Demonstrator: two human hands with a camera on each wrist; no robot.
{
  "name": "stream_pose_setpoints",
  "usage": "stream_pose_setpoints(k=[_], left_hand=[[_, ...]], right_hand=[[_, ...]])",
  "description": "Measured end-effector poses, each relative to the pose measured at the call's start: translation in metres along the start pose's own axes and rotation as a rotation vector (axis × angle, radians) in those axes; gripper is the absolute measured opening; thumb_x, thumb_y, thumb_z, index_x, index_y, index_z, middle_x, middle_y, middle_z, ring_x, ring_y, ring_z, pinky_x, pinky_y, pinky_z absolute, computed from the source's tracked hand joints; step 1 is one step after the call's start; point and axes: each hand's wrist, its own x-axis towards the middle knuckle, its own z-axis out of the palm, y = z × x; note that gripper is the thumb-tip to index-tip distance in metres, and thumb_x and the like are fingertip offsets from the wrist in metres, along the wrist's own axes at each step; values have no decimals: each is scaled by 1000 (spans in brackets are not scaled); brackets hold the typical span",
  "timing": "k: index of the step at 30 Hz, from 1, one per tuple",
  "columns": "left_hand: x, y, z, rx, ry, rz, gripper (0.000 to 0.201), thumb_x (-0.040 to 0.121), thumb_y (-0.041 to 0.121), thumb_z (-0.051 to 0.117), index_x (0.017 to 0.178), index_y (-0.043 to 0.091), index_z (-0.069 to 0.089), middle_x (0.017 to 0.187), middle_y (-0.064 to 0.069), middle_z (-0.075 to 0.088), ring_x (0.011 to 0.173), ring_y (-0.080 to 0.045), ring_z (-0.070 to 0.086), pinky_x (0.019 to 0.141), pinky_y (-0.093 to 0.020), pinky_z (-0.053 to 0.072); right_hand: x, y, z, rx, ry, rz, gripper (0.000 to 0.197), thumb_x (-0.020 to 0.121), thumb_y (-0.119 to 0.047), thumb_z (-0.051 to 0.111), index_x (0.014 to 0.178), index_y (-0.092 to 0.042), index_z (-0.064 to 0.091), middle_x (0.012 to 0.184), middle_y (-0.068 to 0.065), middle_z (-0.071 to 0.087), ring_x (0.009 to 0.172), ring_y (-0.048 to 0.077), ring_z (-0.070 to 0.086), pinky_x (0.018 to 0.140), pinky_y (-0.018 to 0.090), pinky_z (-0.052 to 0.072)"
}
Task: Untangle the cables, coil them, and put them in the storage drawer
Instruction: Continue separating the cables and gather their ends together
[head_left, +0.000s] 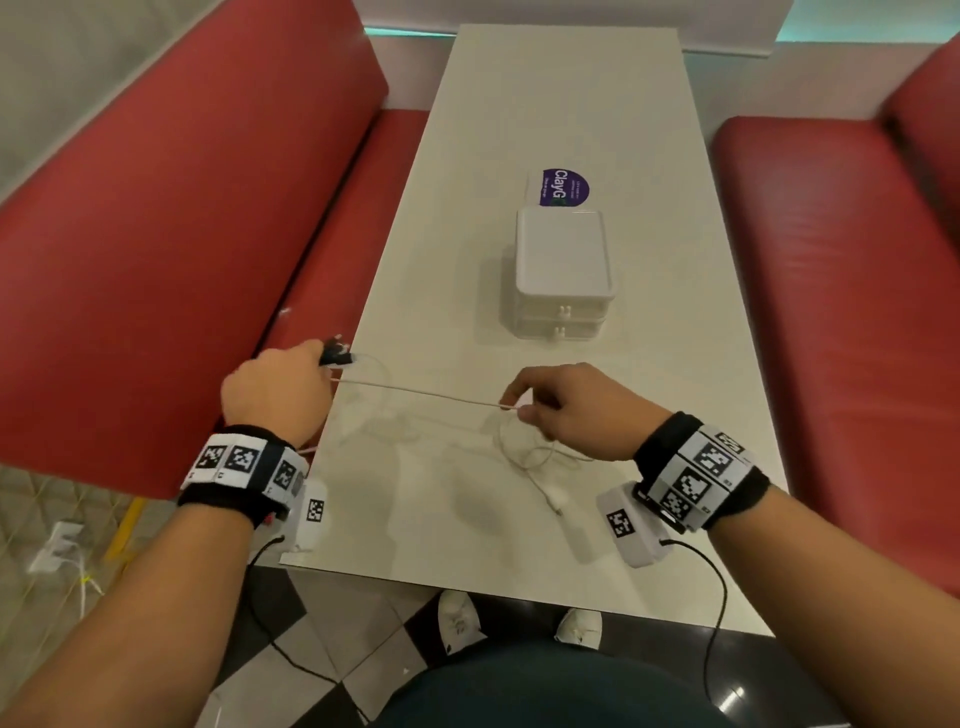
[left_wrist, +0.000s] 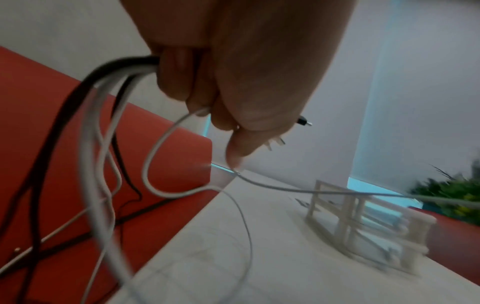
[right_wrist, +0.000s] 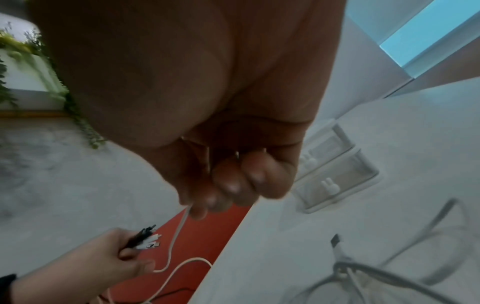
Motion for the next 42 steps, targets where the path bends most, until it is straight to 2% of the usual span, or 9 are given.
stream_pose_setpoints(k=[5, 9, 12, 15, 25, 30, 33, 38, 42], left_hand=[[23, -71, -23, 64, 220, -195, 19, 79, 15, 57, 96, 21, 61, 65, -22, 58, 64, -48, 61, 62, -44, 49], [41, -127, -24, 196, 104, -74, 14, 82, 28, 52, 76, 19, 60, 80, -3, 39, 59, -36, 53, 61, -49, 53], [24, -94, -29, 208, -23, 70, 18, 79, 39, 72, 79, 24, 62, 92, 2, 35, 63, -34, 59, 55, -41, 49], [9, -54, -20, 141, -140, 175, 33, 81, 58, 65, 84, 27, 56, 91, 3, 47, 72, -31, 63, 60, -37, 50], [-47, 91, 10, -625, -399, 519, 12, 101, 31, 43, 95, 21, 47, 81, 1, 62, 75, -24, 59, 69, -43, 48], [-58, 105, 19, -937, -567, 394, 20, 103, 31, 40, 94, 20, 54, 70, -5, 71, 65, -20, 68, 66, -38, 53], [-59, 102, 19, -1109, -681, 262, 21, 105, 27, 40, 99, 11, 51, 64, -16, 65, 55, -34, 67, 57, -41, 54], [-55, 107, 18, -1146, -674, 266, 17, 104, 25, 42, 97, 16, 56, 58, -1, 52, 65, -27, 69, 67, -37, 46], [-58, 110, 19, -1260, -760, 165, 22, 104, 21, 41, 83, 17, 49, 56, 3, 36, 46, -14, 37, 50, -30, 30]], right_hand=[[-4, 15, -11, -33, 35, 72, 7, 90, -27, 67, 95, -29, 73, 83, -10, 73, 70, -1, 65, 68, 20, 49], [-18, 24, 11, -114, -191, 172, 23, 82, -39, 79, 81, -18, 72, 72, -1, 74, 61, 13, 69, 60, 28, 58], [-20, 32, 48, -366, -307, 177, 42, 78, -49, 81, 93, -12, 66, 86, 2, 69, 72, 18, 60, 56, 24, 42], [-13, 36, 64, -405, -279, 139, 24, 85, -26, 76, 94, -9, 63, 90, 6, 66, 80, 26, 62, 62, 30, 45], [-6, 0, 44, -412, -176, -168, 18, 93, -17, 61, 105, -21, 75, 95, 1, 63, 82, 21, 61, 73, 33, 49], [-10, -17, 24, -85, -1, -164, 20, 87, -11, 72, 99, -24, 81, 80, -16, 71, 71, -1, 60, 71, 12, 44], [-11, -13, 17, 23, 129, -26, 12, 85, -19, 79, 96, -21, 80, 80, -9, 75, 68, 4, 64, 69, 17, 50], [-10, -10, 18, 131, 146, 19, 12, 78, -18, 86, 86, -18, 77, 67, -6, 72, 59, 11, 65, 57, 15, 49], [-6, -6, 14, 147, 174, -7, 10, 81, -13, 83, 88, -19, 82, 69, -13, 71, 58, 3, 61, 58, 14, 47]])
